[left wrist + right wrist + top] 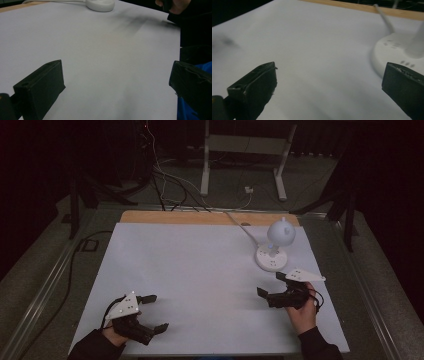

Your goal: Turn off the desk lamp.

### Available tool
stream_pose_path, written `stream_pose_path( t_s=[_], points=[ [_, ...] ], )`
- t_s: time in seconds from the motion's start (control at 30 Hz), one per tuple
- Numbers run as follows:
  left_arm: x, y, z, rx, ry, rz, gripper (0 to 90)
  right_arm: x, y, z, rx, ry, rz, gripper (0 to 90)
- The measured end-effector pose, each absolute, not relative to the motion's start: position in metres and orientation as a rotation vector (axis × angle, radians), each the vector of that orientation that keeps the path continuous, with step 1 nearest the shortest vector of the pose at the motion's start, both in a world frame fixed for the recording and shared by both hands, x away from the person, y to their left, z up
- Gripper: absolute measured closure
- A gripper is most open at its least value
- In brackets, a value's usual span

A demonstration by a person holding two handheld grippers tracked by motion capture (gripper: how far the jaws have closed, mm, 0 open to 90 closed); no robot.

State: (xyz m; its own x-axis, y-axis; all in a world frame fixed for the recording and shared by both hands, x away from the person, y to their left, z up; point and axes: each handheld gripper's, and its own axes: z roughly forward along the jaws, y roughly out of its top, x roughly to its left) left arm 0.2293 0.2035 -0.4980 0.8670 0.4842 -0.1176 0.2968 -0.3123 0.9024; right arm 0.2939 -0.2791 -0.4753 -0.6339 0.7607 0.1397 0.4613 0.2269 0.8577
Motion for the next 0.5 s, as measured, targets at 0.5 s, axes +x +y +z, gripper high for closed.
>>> stream_pose_path(
  t_s=[0.5],
  points=[
    [0.228, 0.203, -0.498, 1.926, 0.57, 0.213, 0.5, 0.268, -0.272, -0.499, 1.068, 2.363, 1.265, 0.0]
  ],
)
